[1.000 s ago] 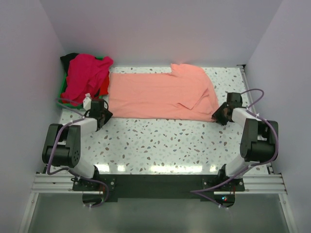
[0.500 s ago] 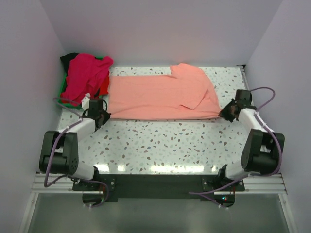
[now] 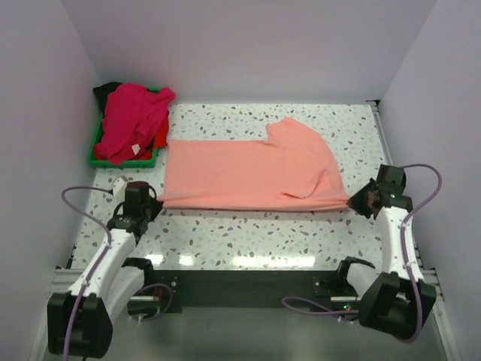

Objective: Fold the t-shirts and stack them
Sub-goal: Fold the tshirt

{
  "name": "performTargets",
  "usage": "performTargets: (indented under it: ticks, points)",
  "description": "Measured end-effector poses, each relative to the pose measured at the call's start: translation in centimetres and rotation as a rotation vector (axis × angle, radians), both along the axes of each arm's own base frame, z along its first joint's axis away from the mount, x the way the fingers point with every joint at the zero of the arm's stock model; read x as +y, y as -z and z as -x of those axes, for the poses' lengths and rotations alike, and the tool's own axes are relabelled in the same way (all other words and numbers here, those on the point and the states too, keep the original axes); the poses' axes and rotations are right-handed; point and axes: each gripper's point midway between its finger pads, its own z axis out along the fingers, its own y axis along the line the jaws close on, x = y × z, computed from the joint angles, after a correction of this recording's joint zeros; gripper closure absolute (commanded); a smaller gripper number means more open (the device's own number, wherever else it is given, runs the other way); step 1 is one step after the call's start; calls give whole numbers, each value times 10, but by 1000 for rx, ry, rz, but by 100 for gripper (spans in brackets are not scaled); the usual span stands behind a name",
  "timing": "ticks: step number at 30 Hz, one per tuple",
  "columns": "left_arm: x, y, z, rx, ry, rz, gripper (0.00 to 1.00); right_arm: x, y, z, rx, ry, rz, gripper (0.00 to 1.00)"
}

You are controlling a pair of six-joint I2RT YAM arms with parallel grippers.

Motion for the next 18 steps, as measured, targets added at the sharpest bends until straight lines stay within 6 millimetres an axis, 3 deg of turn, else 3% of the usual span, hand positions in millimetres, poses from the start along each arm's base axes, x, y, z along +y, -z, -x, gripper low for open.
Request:
performTargets:
  ticks: [1,3,4,5,7,10,13,18]
  points:
    - [1,-1,7,-5,-5,3,99,2,2,10,9,5,1,84]
    - [2,-2,19,-15,-15,7,72,4,4,25,17,20,6,64]
    - [3,-3,23,-22,-22,9,62,4,3,31,15,29,10,33]
    - [4,-4,26,-24,-28,6,48,4,0,34,7,42,15,18]
    - [7,-6,30,-30,-38,4,41,1,-5,39,-7,55,36,1]
    - [7,-8,32,-34,-34,1,39,-1,-13,41,-2,46,52,2]
    - [4,-8,31,-29,1,-5,40,1,-23,30,-34,1,49,7]
    - [-10,-17,15,-44,110,-8,40,26,-28,8,-97,-143,40,12]
